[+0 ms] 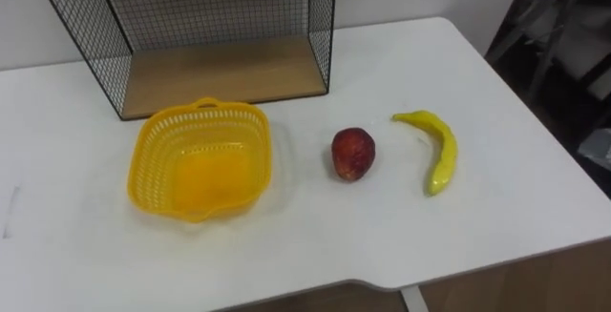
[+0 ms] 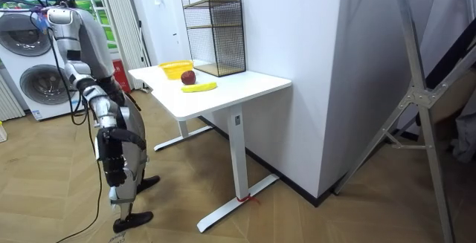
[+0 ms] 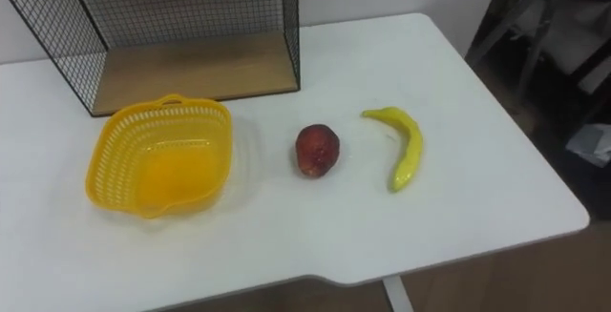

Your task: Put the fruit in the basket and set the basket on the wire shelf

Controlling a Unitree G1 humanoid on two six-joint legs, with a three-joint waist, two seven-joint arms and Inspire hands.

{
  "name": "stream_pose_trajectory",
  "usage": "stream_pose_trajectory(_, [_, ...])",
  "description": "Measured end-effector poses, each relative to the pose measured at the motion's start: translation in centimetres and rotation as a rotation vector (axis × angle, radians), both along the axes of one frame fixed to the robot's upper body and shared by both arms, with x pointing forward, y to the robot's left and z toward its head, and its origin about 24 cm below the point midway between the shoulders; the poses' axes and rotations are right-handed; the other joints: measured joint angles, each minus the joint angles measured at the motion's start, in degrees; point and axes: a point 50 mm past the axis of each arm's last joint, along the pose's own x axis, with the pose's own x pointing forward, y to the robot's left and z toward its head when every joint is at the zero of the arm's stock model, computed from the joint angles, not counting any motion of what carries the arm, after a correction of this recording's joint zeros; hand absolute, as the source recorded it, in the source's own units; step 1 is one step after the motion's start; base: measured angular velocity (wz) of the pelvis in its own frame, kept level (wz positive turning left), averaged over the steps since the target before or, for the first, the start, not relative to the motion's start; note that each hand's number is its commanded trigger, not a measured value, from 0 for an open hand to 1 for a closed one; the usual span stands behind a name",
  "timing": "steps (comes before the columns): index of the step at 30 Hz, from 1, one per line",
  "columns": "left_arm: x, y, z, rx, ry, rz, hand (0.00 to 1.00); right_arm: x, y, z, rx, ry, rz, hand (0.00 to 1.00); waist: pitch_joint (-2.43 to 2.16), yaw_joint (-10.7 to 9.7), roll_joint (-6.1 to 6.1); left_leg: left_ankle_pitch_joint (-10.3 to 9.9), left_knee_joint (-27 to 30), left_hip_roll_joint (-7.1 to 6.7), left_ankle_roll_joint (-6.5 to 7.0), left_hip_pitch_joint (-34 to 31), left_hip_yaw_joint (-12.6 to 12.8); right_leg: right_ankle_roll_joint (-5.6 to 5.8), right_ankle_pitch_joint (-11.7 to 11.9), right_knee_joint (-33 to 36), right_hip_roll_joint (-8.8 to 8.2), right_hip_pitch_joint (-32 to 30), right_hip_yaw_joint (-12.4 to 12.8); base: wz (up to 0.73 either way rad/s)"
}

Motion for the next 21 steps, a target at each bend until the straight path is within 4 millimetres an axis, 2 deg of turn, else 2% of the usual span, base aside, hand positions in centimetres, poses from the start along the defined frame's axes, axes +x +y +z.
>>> stream_pose_trajectory(2, [0.5,-0.1,0.0,0.002,-0.003,-0.029,0.00,1.6,-0.5,3.3,-0.176,0.020,0.021,0.00,0.02,0.7,-0.18,0.1,0.1,-0.01,0.01,-0.5,-0.1,0.00,0.0,0.0,0.04,-0.5,-0.1,0.02])
stream_pose_trajectory(3, [0.6,-0.1,0.0,0.000,-0.003,-0.035,0.00,1.9,-0.4,4.0,-0.229,0.035,0.035,0.00,0.04,0.9,-0.18,0.2,0.0,0.02,-0.01,-0.5,0.0,0.00,0.0,0.0,0.04,-0.6,0.0,-0.06])
stream_pose_trajectory(5, [0.8,-0.4,-0.1,-0.008,-0.001,-0.056,0.00,3.1,0.2,6.3,-0.397,0.073,0.100,0.00,0.06,2.0,-0.15,0.4,-0.2,0.05,-0.03,-1.0,0.2,-0.04,0.0,0.2,0.05,-1.5,0.1,-0.05])
stream_pose_trajectory(6, [0.7,-0.4,-0.1,-0.010,0.002,-0.060,0.00,3.5,0.5,6.8,-0.432,0.077,0.119,0.00,0.10,2.3,-0.10,0.4,-0.3,0.09,-0.03,-1.1,0.3,-0.04,0.0,0.4,0.05,-1.8,0.2,-0.13])
stream_pose_trajectory(8, [0.5,-0.7,-0.3,-0.022,0.019,-0.081,0.00,5.1,2.0,8.8,-0.546,0.046,0.209,0.00,0.06,3.8,0.25,0.6,-1.1,0.23,-0.15,-0.9,1.1,-0.05,0.1,1.0,0.04,-2.8,0.7,-0.18])
stream_pose_trajectory(13, [0.8,-0.8,-0.3,-0.040,0.023,-0.118,0.00,8.2,4.9,10.3,-0.674,0.007,0.475,0.00,0.10,5.6,0.26,0.9,-1.9,0.25,-0.33,-0.8,1.2,-0.11,0.2,1.0,0.04,-3.1,0.7,-0.01])
stream_pose_trajectory(18, [1.3,-1.3,-0.4,-0.074,0.020,-0.168,0.00,10.6,7.2,9.8,-0.710,0.011,0.784,0.00,0.41,7.2,0.17,0.9,-2.3,0.24,-0.40,-0.2,1.1,-0.13,0.4,0.8,0.04,-2.6,0.1,0.00])
stream_pose_trajectory(21, [1.6,-1.5,-0.4,-0.083,0.014,-0.186,0.00,11.7,8.9,9.2,-0.735,0.034,0.963,0.00,0.64,8.0,-0.19,1.0,-2.5,0.24,-0.50,-0.2,1.0,-0.13,0.4,0.9,0.03,-2.5,-1.2,0.04])
